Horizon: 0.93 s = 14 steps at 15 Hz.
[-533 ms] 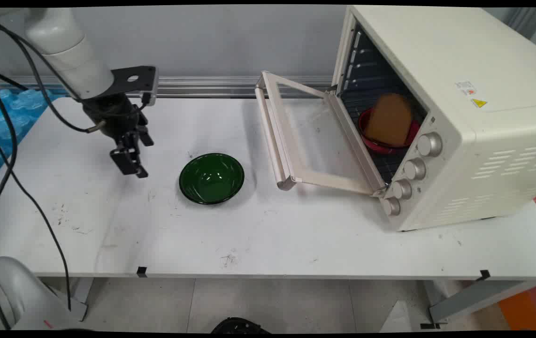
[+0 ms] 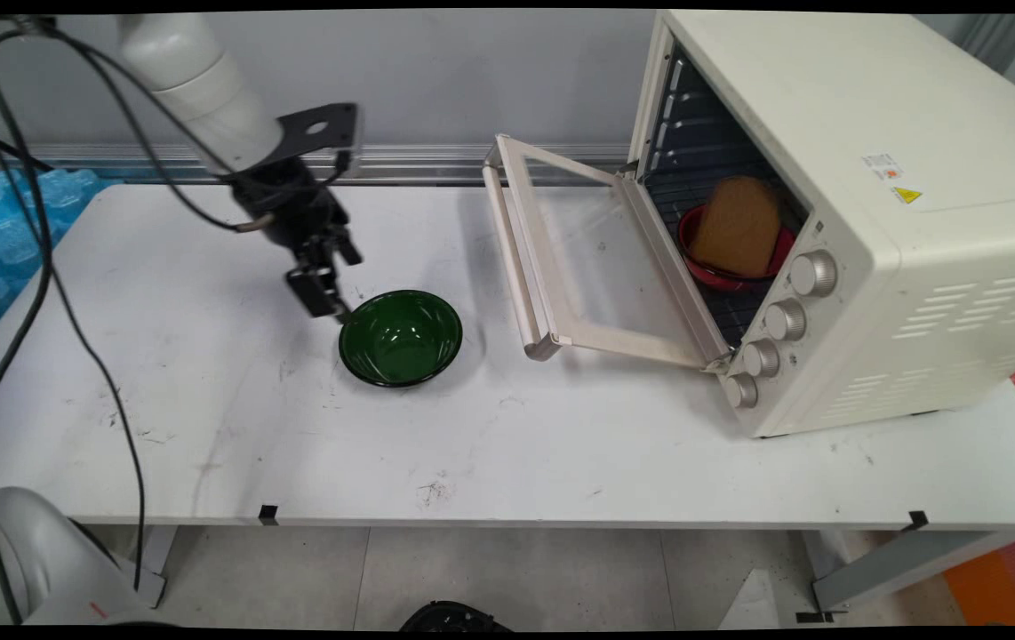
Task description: Close the oven
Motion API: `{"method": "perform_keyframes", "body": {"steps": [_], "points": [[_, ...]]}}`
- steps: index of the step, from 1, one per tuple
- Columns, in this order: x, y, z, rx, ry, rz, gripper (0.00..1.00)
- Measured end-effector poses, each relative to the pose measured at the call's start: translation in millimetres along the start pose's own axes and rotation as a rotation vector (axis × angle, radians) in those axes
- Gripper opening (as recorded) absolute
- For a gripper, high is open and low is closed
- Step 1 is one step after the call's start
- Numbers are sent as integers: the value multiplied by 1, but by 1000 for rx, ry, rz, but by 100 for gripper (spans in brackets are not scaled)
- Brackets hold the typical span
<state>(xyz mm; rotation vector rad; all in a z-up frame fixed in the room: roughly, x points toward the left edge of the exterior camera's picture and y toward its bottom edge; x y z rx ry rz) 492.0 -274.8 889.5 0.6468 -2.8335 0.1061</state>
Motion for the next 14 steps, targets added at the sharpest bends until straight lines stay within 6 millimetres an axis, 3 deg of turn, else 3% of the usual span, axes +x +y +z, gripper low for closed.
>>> {"method": "perform_keyframes", "body": {"steps": [6,7,14], "points": [[31,-13,11,14,102,33,100],[34,-16,14,16,117,38,0],[37,-37,40,25,214,67,0]]}}
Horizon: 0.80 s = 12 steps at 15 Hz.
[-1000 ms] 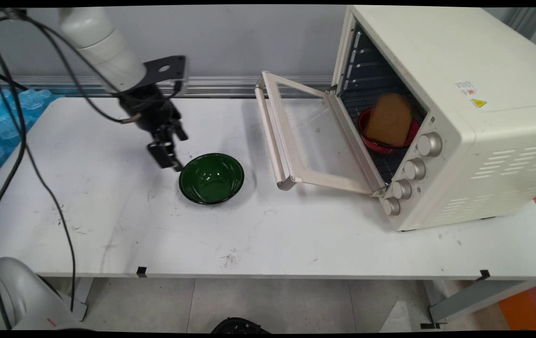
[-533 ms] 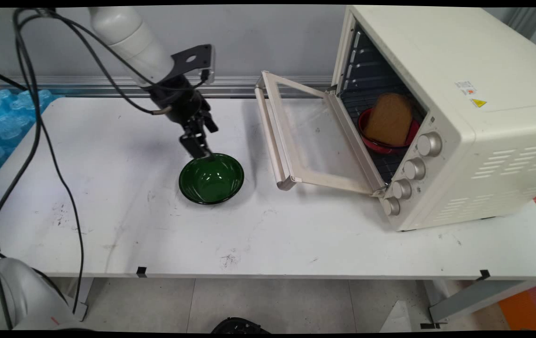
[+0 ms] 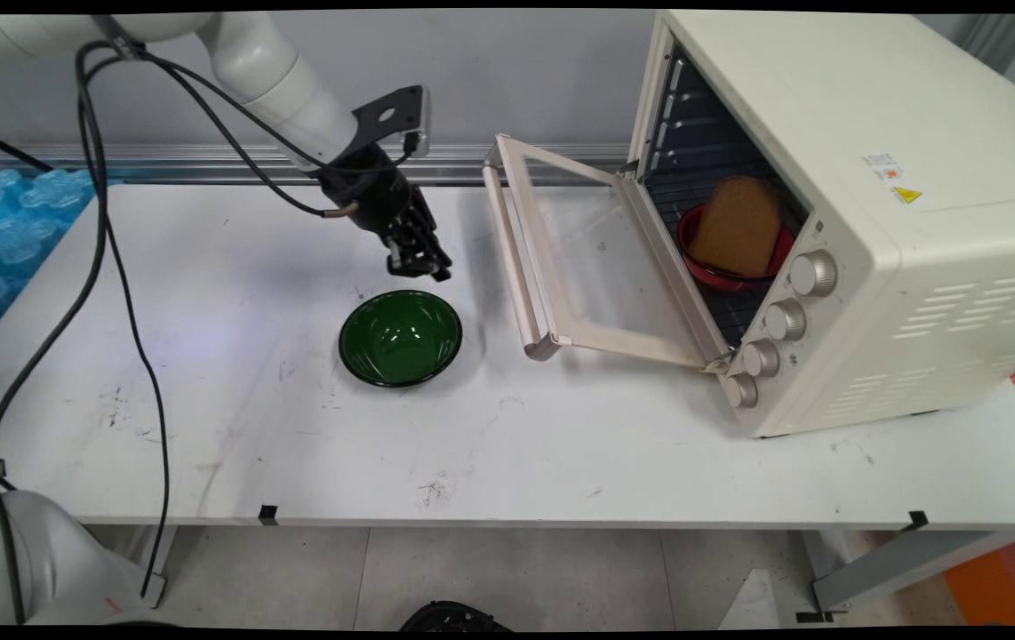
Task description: Close the oven
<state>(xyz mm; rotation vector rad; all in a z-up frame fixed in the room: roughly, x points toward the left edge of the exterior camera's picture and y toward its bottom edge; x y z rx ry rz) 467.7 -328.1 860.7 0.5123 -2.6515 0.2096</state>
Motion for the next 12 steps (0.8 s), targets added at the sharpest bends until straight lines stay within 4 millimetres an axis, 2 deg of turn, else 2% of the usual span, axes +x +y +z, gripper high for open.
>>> {"method": "perform_keyframes", "body": {"steps": [6,12], "points": [[-9,-17,21,8,106,19,0],[-26,-19,40,16,189,55,0]]}}
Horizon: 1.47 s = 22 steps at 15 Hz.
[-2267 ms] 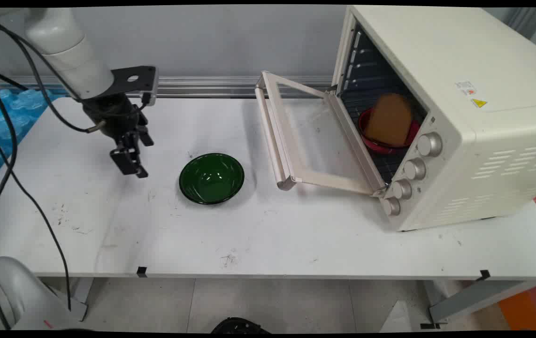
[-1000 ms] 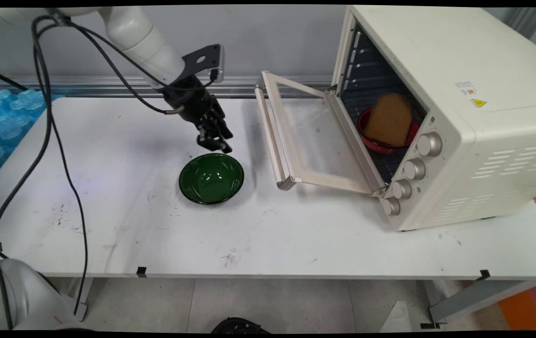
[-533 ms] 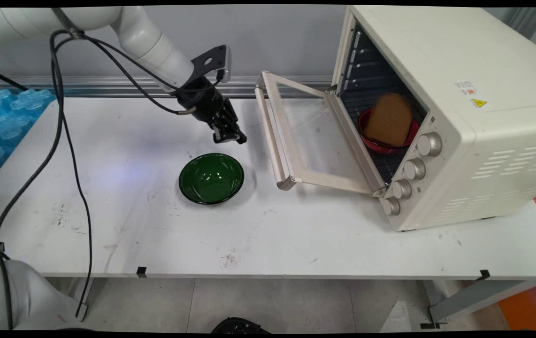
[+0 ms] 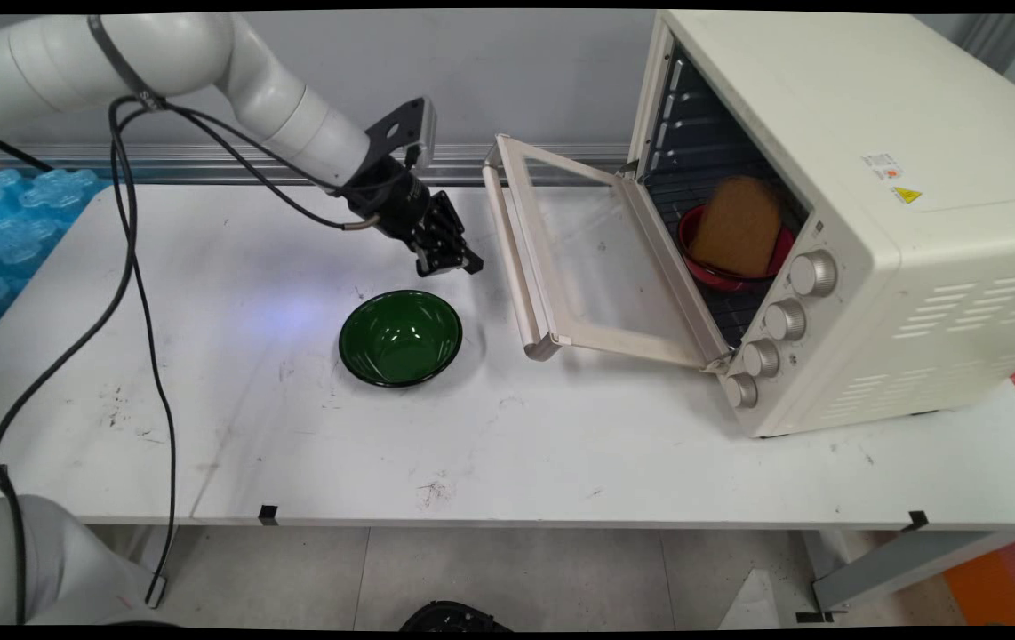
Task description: Close the oven
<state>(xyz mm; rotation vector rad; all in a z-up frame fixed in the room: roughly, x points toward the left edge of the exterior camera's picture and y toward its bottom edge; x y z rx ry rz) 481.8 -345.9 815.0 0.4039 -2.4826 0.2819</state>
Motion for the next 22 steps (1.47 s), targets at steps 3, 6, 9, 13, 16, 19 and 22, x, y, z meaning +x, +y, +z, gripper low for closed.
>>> {"method": "perform_keyframes", "body": {"steps": [3,6,9,13,16,19,22], "points": [[-6,4,8,1,28,9,0],[-11,8,19,1,59,14,0],[-15,11,28,2,85,16,0],[-18,14,39,5,112,10,0],[-19,15,47,1,126,-6,0],[-17,13,52,1,138,-20,0],[-12,8,55,4,149,-38,0]]}}
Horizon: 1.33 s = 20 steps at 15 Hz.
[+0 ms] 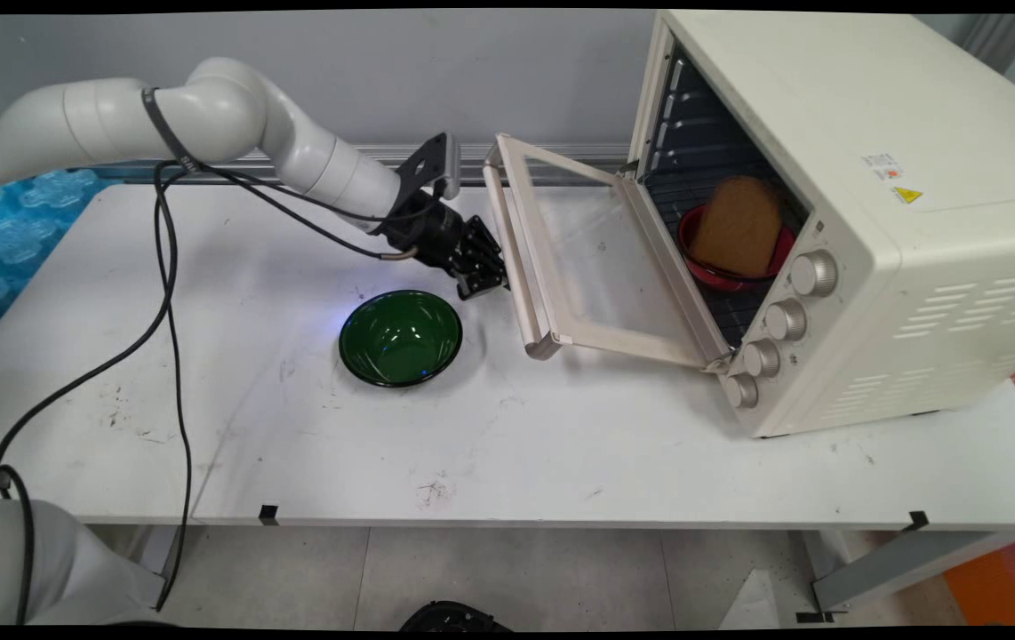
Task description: Close the oven
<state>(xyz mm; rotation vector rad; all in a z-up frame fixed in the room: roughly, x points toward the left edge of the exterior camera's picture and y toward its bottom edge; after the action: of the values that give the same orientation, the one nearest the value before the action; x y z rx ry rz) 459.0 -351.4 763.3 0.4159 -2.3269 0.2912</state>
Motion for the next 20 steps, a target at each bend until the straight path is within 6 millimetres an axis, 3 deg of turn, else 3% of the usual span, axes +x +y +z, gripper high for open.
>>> {"method": "perform_keyframes", "body": {"steps": [8,20], "points": [[28,-12,-5,-9,-3,-59,0],[104,-27,-10,-9,-29,-87,0]]}}
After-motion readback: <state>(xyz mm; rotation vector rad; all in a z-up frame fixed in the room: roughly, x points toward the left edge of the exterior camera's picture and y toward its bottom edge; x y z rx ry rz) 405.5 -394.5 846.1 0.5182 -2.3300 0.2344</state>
